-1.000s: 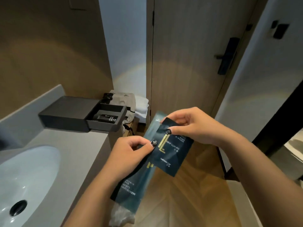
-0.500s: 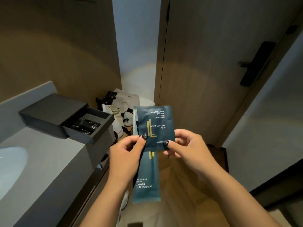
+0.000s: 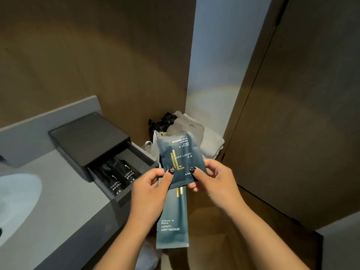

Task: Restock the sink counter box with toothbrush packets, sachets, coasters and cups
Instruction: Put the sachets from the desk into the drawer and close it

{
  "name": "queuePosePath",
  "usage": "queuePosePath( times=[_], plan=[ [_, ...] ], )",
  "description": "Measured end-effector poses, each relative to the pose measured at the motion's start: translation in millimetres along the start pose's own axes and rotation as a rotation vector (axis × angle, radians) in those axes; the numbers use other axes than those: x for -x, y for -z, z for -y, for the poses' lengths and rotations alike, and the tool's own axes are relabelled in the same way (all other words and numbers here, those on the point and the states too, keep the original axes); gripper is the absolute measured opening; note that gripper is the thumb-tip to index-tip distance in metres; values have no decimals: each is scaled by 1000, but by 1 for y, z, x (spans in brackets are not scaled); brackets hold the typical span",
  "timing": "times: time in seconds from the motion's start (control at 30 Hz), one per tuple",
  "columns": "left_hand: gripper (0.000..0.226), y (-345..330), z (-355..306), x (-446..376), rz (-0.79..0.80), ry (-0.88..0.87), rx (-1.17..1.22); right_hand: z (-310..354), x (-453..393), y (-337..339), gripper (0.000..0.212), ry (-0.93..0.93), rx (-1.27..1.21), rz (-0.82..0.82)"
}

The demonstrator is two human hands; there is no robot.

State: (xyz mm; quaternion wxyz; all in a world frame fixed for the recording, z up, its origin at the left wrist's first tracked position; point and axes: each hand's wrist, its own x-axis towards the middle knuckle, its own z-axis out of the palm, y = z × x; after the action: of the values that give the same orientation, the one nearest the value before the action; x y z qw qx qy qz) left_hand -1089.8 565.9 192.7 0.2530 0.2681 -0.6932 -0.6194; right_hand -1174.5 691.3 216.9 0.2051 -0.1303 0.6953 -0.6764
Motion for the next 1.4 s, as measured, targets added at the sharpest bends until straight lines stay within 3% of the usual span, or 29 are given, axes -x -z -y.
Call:
queuePosePath(
  times=[0.2,0.33,0.43,0.5,0.6,0.73,0.83,1.0,1.2,1.3,1.4],
  plan=[
    [9,-30,6,-57,-75,53,27,-8,-74,5,13,-9,-16,77],
    [13,-40,7,-81,-309,58,34,-21,-112,8,17,-89,-20,124],
    [18,-46,6,-93,-497,75,42,-23,-131,12,15,-117,90,313],
    [20,-52,5,-97,-611,100,60,-21,-138,15,13,-105,153,452],
    [15,-57,3,-96,-734,151,143,-19,-146,13,20,35,393,524],
    [14,-57,1,-91,-763,205,305,-15,-146,-2,40,358,653,587],
    [16,-48,1,-88,-752,211,340,-14,-143,-12,51,410,722,645],
    [18,-21,12,-91,-694,230,392,-20,-145,-26,46,401,720,635],
    [17,55,33,-105,-834,213,313,-28,-145,-52,44,293,757,576],
    [17,92,43,-115,-815,185,218,-31,-134,-75,42,230,821,563],
    [20,118,53,-124,-809,139,-73,-33,-122,-92,37,190,871,542]
  ],
)
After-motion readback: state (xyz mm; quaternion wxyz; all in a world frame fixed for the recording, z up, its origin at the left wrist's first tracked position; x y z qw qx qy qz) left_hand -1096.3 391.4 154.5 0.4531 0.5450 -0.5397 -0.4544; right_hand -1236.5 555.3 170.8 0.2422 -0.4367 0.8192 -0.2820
